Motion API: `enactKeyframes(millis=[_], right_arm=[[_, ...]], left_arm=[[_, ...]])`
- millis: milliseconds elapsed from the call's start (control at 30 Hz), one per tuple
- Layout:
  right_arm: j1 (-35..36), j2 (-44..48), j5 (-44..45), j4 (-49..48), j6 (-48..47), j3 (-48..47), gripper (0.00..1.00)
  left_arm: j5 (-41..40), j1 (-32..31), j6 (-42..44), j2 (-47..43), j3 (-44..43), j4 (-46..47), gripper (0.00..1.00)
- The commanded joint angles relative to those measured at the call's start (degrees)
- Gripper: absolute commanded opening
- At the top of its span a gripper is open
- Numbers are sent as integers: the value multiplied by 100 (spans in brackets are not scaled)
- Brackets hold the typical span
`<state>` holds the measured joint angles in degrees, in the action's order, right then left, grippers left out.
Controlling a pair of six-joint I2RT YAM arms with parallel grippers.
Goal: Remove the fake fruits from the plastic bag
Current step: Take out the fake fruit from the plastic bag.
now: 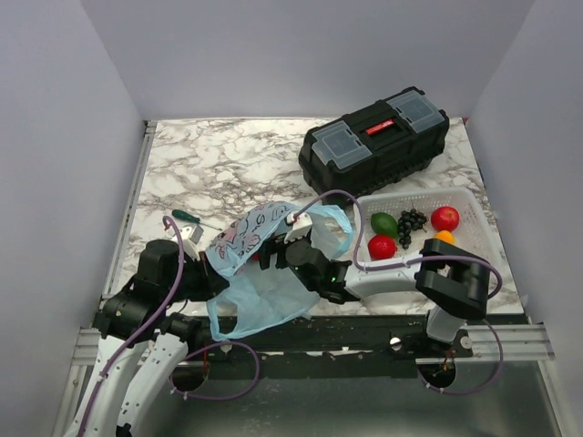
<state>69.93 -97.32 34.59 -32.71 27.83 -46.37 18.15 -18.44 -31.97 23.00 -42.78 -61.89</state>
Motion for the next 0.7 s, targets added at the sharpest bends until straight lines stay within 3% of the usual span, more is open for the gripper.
enactKeyframes(millis=[0,367,533,667], right_arm=[[-105,-446,186,-551,37,-351,94],[-409,-1459,-734,-760,220,-941,93],[-407,-1699,-914,-646,280,-1032,83],[-407,-1717,-732,-591,166,-1048,62]], left_arm=[[57,24,-42,50,-168,276,0],[21,24,192,236,-70,562,0],[-6,24,226,229,-42,561,0],[-22,24,218,235,-24,573,0]])
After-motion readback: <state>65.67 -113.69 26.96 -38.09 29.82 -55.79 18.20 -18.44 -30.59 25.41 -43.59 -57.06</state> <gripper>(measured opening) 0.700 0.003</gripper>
